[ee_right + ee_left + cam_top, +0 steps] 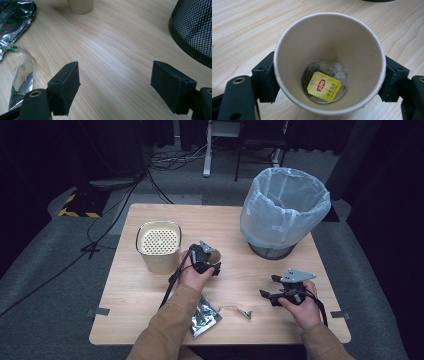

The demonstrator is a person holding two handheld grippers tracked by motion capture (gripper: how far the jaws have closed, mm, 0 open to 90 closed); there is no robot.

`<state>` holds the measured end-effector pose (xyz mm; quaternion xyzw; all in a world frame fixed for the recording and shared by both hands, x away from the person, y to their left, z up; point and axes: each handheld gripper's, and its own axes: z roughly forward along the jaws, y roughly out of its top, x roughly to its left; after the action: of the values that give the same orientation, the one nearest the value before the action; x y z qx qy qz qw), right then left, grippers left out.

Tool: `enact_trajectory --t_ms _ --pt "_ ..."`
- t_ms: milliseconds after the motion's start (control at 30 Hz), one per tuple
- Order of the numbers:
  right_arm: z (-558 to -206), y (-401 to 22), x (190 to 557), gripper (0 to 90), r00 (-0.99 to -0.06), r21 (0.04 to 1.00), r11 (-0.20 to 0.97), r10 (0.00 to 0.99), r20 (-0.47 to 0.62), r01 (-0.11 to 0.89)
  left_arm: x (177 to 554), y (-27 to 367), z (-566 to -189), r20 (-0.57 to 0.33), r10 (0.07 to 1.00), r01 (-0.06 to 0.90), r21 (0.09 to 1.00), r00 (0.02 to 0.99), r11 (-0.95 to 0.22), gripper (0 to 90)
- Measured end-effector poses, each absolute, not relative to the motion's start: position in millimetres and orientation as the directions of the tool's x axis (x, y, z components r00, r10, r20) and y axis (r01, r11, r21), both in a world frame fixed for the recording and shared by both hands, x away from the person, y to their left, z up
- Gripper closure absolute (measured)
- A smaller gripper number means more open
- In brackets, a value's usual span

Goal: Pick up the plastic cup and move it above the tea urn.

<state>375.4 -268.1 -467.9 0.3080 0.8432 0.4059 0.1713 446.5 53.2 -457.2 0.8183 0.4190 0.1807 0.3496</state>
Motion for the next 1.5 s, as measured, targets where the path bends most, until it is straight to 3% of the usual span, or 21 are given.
enact_trajectory --t_ms 467,1067,1367,1500 --pt "-455.9 -240.4 379.3 21.8 -0.788 0.809 0.479 0.615 -0.034 0.339 415.4 52.0 -408.2 -0.049 0.776 0.52 0.769 0.629 -0.373 21.8" --pt "-432.2 -157.5 402.4 18.3 -0.85 0.859 0.439 0.527 -0.007 0.265 397.5 52.5 -356.0 -0.062 0.776 0.467 0.828 0.628 -0.312 21.9" --pt "-421.1 -124.6 409.2 22.4 -0.866 0.894 0.383 0.499 0.012 0.233 397.9 53.9 -353.0 -0.052 0.78 0.445 0.844 0.624 -0.299 22.2" --pt "-417.8 -120.6 411.1 30.0 -0.866 0.905 0.366 0.5 0.007 0.219 397.3 56.3 -357.8 -0.051 0.785 0.445 0.845 0.618 -0.296 22.2"
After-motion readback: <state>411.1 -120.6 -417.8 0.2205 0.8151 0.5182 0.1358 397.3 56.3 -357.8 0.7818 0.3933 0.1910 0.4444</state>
